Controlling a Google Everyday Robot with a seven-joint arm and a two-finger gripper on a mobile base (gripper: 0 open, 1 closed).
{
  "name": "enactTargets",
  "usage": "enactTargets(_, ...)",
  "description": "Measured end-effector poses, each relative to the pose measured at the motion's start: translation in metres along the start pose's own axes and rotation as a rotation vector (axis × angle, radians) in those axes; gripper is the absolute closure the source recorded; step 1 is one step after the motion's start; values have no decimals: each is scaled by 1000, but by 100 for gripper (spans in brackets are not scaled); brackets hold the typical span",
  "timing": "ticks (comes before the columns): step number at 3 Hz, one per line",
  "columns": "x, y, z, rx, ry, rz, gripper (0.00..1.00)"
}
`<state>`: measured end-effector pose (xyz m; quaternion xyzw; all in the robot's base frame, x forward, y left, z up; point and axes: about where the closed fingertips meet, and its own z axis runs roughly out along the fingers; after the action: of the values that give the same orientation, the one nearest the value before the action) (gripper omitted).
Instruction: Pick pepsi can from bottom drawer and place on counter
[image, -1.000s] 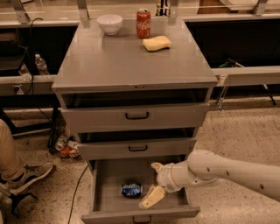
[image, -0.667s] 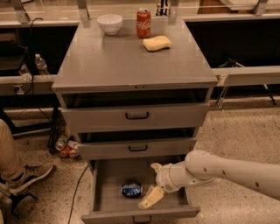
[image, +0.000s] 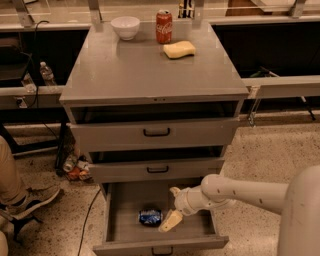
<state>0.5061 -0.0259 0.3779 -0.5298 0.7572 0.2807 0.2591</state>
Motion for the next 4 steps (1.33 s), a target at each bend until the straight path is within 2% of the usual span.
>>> enactTargets(1,39,-32,56,-8,-27,32,0)
enactTargets(3,52,-48,99,-39,-26,45,0)
enactTargets(4,58,-60,129,-28,-19,33,0)
